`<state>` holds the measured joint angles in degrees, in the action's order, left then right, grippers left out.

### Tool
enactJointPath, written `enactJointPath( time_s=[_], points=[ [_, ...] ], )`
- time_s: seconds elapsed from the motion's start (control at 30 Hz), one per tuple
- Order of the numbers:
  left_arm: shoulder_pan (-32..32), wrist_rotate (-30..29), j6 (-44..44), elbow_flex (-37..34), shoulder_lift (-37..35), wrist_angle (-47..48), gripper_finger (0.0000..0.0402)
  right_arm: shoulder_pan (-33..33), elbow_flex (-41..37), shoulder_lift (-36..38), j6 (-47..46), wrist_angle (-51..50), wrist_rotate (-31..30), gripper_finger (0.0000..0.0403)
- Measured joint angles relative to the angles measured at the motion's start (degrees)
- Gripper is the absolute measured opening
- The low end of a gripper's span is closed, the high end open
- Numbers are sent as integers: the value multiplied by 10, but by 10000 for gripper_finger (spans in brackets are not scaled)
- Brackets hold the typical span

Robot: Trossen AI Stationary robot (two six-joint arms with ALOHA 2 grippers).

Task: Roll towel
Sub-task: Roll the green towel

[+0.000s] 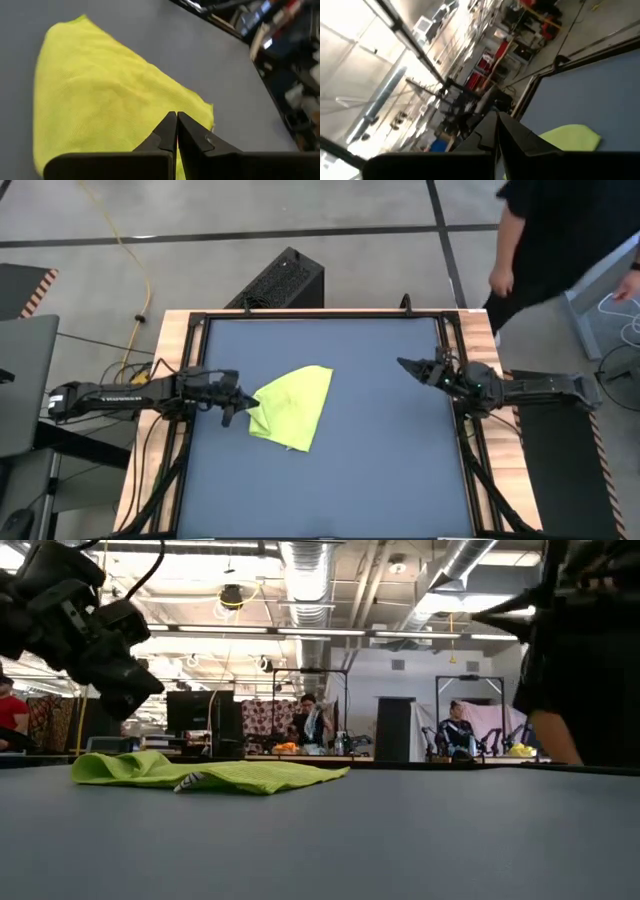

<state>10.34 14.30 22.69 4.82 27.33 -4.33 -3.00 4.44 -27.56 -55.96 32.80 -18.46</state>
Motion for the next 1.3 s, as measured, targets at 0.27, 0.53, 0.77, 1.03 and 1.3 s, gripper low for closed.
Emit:
enactJointPath(
  time_s=[0.27,0.53,0.77,1.03,1.3],
  points=[
    [-57,-27,-146,118,85,155,0,95,163,-273,135,34,-25,42],
    [-103,-38,-195,135,131,156,0,140,333,-495,234,4,8,42],
    [-160,-87,-130,135,157,114,0,134,422,-591,276,-88,44,42],
    [-268,-225,-25,174,241,48,0,111,438,-618,311,-92,81,42],
    [-328,-310,-24,286,407,47,0,90,438,-614,370,-97,107,43]
  ],
)
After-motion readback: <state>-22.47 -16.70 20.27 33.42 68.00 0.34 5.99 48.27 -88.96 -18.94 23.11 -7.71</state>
